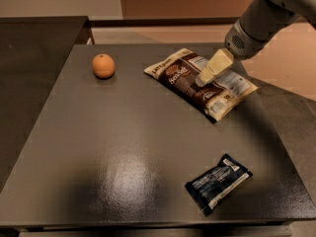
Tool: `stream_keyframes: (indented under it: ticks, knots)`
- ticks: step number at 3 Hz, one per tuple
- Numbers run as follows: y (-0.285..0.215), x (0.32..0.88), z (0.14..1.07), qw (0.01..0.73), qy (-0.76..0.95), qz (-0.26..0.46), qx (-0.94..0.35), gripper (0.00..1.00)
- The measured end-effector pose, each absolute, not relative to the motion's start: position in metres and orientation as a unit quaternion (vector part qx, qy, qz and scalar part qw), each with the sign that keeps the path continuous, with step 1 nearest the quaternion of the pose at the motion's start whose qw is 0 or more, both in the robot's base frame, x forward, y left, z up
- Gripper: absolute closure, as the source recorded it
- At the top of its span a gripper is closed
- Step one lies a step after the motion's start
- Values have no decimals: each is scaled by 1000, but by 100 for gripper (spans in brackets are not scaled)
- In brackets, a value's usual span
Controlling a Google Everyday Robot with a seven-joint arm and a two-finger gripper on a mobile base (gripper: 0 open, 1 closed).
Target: Pick brown chip bag
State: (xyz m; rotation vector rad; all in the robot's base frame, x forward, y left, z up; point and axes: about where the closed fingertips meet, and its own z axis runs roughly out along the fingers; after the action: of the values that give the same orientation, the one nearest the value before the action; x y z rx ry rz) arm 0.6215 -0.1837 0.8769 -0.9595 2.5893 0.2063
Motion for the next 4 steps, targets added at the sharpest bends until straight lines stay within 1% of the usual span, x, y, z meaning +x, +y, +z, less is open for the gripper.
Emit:
stream_keyframes:
  ticks: [2, 3, 4]
  knots:
    - [-161, 634, 844, 147, 921, 101, -346, 0]
    - [-152, 635, 841, 136, 919, 103, -357, 10]
    - [-145, 633, 841, 127, 915, 101, -369, 32]
